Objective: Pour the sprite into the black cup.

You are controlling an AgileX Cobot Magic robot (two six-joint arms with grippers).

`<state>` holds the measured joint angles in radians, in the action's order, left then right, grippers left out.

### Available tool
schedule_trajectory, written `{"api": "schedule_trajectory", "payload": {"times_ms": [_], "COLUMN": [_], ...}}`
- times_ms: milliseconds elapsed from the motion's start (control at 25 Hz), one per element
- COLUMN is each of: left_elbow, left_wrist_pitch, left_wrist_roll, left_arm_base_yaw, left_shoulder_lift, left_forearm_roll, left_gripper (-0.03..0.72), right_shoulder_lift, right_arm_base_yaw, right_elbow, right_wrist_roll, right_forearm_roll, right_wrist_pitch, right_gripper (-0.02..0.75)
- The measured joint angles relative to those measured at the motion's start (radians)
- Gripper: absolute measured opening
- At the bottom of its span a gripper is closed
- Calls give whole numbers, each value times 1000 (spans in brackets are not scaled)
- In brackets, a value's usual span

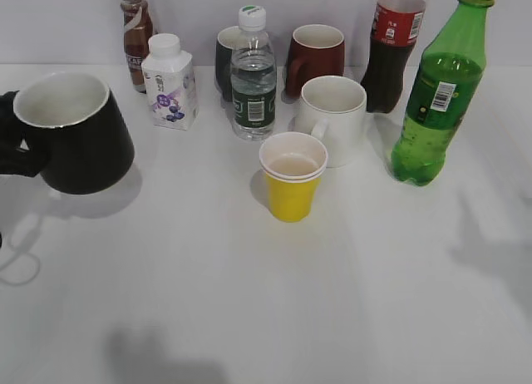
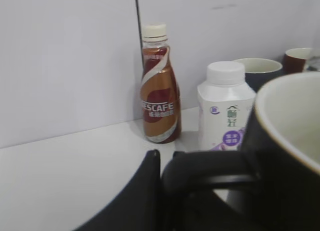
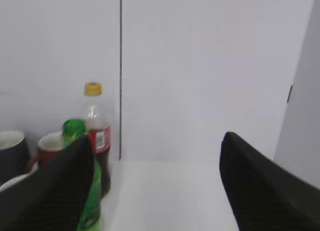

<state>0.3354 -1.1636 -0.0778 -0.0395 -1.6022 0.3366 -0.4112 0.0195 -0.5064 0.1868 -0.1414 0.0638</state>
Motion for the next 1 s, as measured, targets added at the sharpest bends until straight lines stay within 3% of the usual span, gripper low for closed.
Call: {"api": "schedule_trajectory", "payload": {"times_ms": [120, 320, 480, 600, 840, 1000], "left_elbow": [0, 0, 0, 0, 0, 0], "left_wrist_pitch": [0, 0, 0, 0, 0, 0], "left_wrist_roll": [-3, -6, -7, -7, -7, -7], "left_arm_base_yaw": [0, 0, 0, 0, 0, 0], "left_shoulder_lift": [0, 0, 0, 0, 0, 0], "left_forearm_roll": [11, 13, 14, 15, 15, 15], "left_gripper": [40, 40, 40, 40, 40, 40], "right_shoulder_lift": [-168, -433, -575, -659, -760, -821], "right_arm_base_yaw": [0, 0, 6, 36, 137, 163], "right_elbow": [1, -22, -24, -5, 134, 250], "right_wrist_roll": [2, -75, -285, -361, -403, -406], "right_forearm_roll": [2, 173, 317, 347, 323, 268], "right_wrist_pitch": [-229, -503, -528, -511, -513, -605], "right_gripper": [566, 506, 500, 492, 488, 486]}}
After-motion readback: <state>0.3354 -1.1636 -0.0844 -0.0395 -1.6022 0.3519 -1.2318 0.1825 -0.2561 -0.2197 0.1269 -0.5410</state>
